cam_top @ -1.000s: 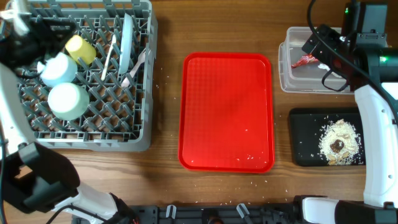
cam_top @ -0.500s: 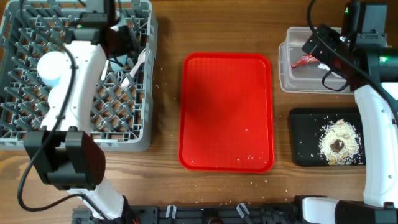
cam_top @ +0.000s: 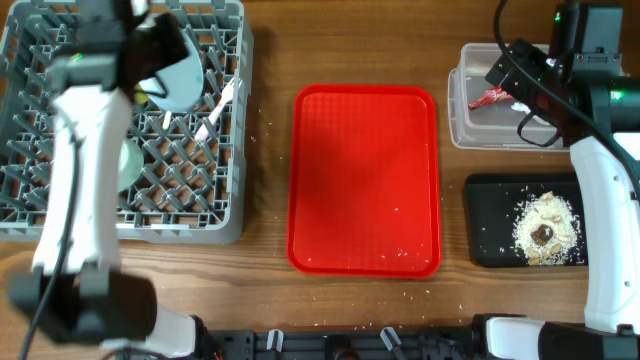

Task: Sort waste into correct bins and load items into the dishwasher rack
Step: 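Lower the plate upright into the rack slots and open left gripper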

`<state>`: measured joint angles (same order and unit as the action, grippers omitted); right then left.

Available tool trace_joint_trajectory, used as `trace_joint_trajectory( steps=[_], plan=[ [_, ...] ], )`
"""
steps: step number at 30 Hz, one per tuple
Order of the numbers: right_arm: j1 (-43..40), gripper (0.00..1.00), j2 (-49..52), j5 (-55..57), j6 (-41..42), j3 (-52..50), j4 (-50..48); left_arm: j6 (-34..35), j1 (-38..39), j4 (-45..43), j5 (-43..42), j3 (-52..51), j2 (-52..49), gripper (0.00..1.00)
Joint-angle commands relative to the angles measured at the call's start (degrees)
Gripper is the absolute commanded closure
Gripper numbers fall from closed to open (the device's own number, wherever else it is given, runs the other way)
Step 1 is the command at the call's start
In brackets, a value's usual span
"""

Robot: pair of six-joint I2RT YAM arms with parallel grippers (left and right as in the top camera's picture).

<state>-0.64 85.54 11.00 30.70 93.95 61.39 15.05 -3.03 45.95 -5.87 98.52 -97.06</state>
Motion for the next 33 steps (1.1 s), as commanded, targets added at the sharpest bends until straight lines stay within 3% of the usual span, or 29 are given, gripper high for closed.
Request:
trace_joint_trajectory(
  steps=[1, 3, 5, 11, 15, 19, 23, 27, 29, 33],
  plan=[
    [0.02, 0.00, 0.50, 0.79, -0.70, 0.11, -0.04, 2.75, -9.11, 5.11, 5.01, 0.07, 4.68, 0.78],
    [0.02, 0.00, 0.48, 0.79, -0.70, 0.11, -0.04, 7.69, -13.42, 11.13, 4.85, 0.04, 2.08, 0.91],
    [0.02, 0.00, 0.50, 0.79, -0.70, 0.11, -0.04, 7.91, -14.58, 11.04, 2.78, 0.04, -2.49, 0.95],
    [0.02, 0.00, 0.50, 0.79, -0.70, 0.11, -0.04, 7.91, -13.75, 1.25, -4.79, 0.04, -13.68, 0.96],
    [0.02, 0.00, 0.50, 0.79, -0.70, 0.11, -0.04, 7.93, -12.94, -3.63, -17.97, 0.04, -16.26, 0.96],
    [0.02, 0.00, 0.50, 0.79, -0.70, 0.11, -0.07, 7.96, -7.48, -10.05, -14.16, 0.04, -16.65, 0.94],
    [0.02, 0.00, 0.50, 0.79, -0.72, 0.11, -0.07, 9.53, -5.16, -13.97, -9.07, 0.11, -16.24, 0.73],
    [0.02, 0.00, 0.50, 0.79, -0.70, 0.11, -0.07, 10.93, -6.34, -8.66, -9.29, 0.13, -8.52, 0.30],
    [0.02, 0.00, 0.48, 0.79, -0.72, 0.11, -0.07, 10.95, -6.84, -0.46, -9.84, 0.13, -1.99, 0.23],
    [0.02, 0.00, 0.50, 0.79, -0.70, 0.11, -0.07, 9.16, -6.82, 19.30, -9.38, -0.11, 8.70, 0.20]
  ],
)
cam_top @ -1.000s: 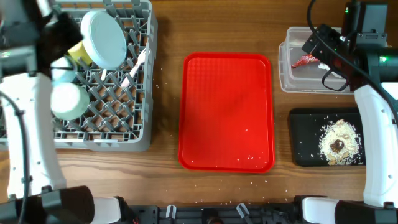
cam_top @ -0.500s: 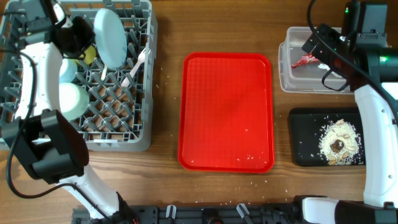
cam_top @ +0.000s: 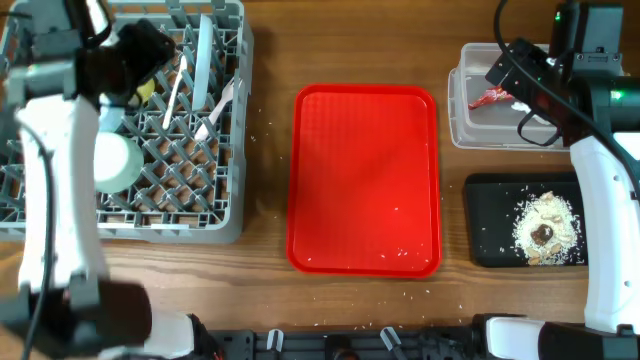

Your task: Sort waste into correct bins and load items into the dishwasher rack

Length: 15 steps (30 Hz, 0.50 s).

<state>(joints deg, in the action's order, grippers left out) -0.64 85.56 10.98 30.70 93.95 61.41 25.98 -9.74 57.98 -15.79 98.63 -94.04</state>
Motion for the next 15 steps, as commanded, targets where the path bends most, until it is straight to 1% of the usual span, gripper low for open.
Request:
trace_joint_trajectory(
  steps=[1, 2, 4, 5, 6, 7, 8, 9, 10, 12, 15],
  plan=[
    [0.02, 0.00, 0.48, 0.81, -0.70, 0.11, -0.09, -1.77, -0.02, 10.86, 1.40, -1.40, 7.89, 0.21],
    [0.02, 0.00, 0.48, 0.81, -0.72, 0.11, -0.09, -1.90, 0.26, 11.80, 1.53, -3.61, 9.90, 0.22],
    [0.02, 0.00, 0.48, 0.81, -0.72, 0.11, -0.09, -3.45, 1.79, 9.99, 1.77, -12.11, 15.87, 0.23],
    [0.02, 0.00, 0.48, 0.81, -0.72, 0.11, -0.09, -2.78, 3.54, 6.80, 1.49, -21.75, 23.10, 0.23],
    [0.02, 0.00, 0.48, 0.81, -0.70, 0.11, -0.09, -2.49, 4.52, 4.94, 1.16, -26.62, 27.34, 0.23],
    [0.02, 0.00, 0.48, 0.81, -0.70, 0.11, -0.09, -0.02, 6.67, 0.98, 1.09, -36.15, 37.38, 0.23],
    [0.02, 0.00, 0.48, 0.81, -0.72, 0.11, -0.09, 2.54, 8.04, -0.13, 1.09, -41.48, 45.16, 0.19],
    [0.02, 0.00, 0.46, 0.81, -0.70, 0.11, -0.07, 3.48, 8.76, 0.61, 1.09, -44.39, 50.95, 0.00],
    [0.02, 0.00, 0.48, 0.81, -0.72, 0.11, -0.07, 3.45, 9.16, 2.62, 1.09, -46.47, 57.51, 0.00],
    [0.02, 0.00, 0.48, 0.81, -0.70, 0.11, -0.09, 3.43, 9.16, 6.69, 1.11, -46.62, 66.69, 0.00],
    [0.02, 0.00, 0.48, 0.81, -0.70, 0.11, -0.09, 3.43, 9.16, 8.39, 1.07, -46.62, 73.81, 0.00]
  ],
)
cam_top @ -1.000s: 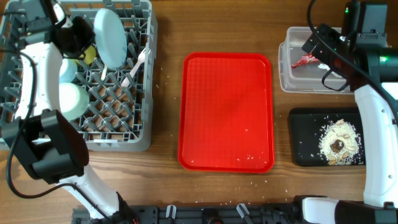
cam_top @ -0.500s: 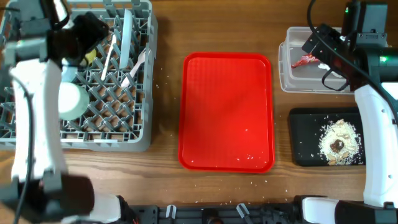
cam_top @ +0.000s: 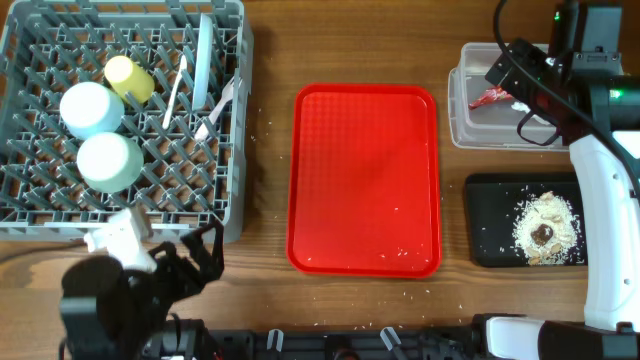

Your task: Sort waste into correct bins and load items into the dishwasher rack

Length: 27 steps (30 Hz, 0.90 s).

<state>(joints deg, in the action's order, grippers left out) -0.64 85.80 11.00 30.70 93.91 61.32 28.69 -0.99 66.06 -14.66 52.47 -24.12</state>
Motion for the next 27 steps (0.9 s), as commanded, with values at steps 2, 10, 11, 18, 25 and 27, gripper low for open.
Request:
trace_joint_trajectory(
  steps=[2, 10, 11, 18, 25, 27],
  plan=[
    [0.02, 0.00, 0.24, 0.79, -0.70, 0.15, 0.00, 0.09, 0.42, 3.61, 0.13, -0.46, 5.33, 0.00],
    [0.02, 0.00, 0.24, 0.79, -0.70, 0.15, 0.00, -25.44, 0.59, -27.43, 0.24, -24.15, 11.02, 0.00],
    [0.02, 0.00, 0.24, 0.79, -0.70, 0.15, 0.00, -25.51, 0.59, -32.24, 0.68, -28.11, 13.07, 0.00],
    [0.02, 0.00, 0.24, 0.79, -0.70, 0.15, 0.00, -25.53, 0.90, -61.40, 0.83, -47.98, 23.93, 0.00],
    [0.02, 0.00, 0.24, 0.79, -0.72, 0.15, 0.00, -25.70, 0.83, -62.84, 1.25, -52.15, 23.93, 0.00],
    [0.02, 0.00, 0.24, 0.79, -0.70, 0.15, 0.00, -25.70, 0.85, -62.86, 1.25, -52.15, 23.89, 0.00]
  ],
)
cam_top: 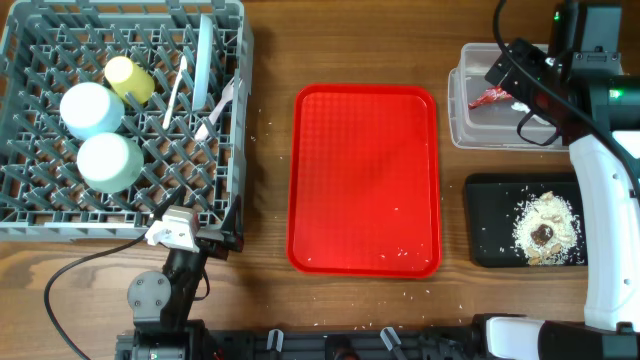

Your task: Sort waste into correct bins and load items into the dishwasher rack

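Observation:
The grey dishwasher rack (60,215) at the left holds a yellow cup (130,78), a pale blue cup (90,108), a green cup (110,162), white cutlery (176,88) and an upright pale blue plate (205,62). My left gripper (222,241) lies low by the rack's front right corner, open and empty. My right gripper (500,70) hangs over the clear bin (462,110), which holds a red wrapper (490,97); its jaws are not discernible. The red tray (365,180) carries only crumbs.
A black bin (490,225) at the right front holds a heap of food scraps (545,228). Crumbs lie scattered on the wooden table (265,150) around the tray. A cable (80,262) runs from the left arm's base along the front edge.
My left arm has shifted from the front left corner of the table to a folded pose, with its gripper now at the rack's front right corner. Nothing in the rack moved. The right arm kept still.
My left arm was over the rack's back with a pale dish at its gripper. Then the plate stood upright in the rack and the arm was beside it. Then the arm was off the rack near the front edge, and now it rests folded there.

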`<state>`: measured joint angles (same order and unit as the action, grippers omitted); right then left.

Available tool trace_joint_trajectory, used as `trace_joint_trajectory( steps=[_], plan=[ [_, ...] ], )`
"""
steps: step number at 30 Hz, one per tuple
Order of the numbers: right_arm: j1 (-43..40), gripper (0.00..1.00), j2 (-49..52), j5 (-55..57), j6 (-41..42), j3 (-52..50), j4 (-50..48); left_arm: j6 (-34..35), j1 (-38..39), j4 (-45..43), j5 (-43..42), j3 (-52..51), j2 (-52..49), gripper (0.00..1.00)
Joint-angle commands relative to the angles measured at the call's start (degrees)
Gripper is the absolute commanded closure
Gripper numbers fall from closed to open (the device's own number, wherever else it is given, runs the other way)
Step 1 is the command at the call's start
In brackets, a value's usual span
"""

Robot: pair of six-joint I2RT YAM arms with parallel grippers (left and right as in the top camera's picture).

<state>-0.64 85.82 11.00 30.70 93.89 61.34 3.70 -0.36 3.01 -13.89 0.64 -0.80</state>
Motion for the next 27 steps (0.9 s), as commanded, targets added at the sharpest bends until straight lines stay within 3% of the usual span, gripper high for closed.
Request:
trace_joint_trajectory(
  steps=[1, 17, 19, 23, 25, 27],
  plan=[
    [0.02, 0.00, 0.22, 0.79, -0.72, 0.17, -0.02, -0.72, 0.22, 0.20, 0.48, -0.33, 0.52, 0.00],
    [0.02, 0.00, -2.62, 4.92, -0.94, -0.90, 0.74, -0.72, 0.22, 0.20, 0.48, -0.33, 0.48, 0.00],
    [0.02, 0.00, -10.49, 5.49, -1.97, -10.36, -5.62, -0.72, 0.22, 0.20, 0.48, -0.33, 0.48, 0.00],
    [0.02, 0.00, -31.47, -4.42, -7.34, -39.67, -30.10, -0.72, 0.22, 0.20, 0.48, -0.33, 0.48, 0.00],
    [0.02, 0.00, -45.97, -10.03, -14.40, -58.40, -43.56, -0.72, 0.22, 0.22, 0.48, -0.33, 0.48, 0.00],
    [0.02, 0.00, -56.26, -13.92, -18.95, -70.29, -50.62, -0.72, 0.22, 0.20, 0.48, -0.33, 0.48, 0.00]
  ],
)
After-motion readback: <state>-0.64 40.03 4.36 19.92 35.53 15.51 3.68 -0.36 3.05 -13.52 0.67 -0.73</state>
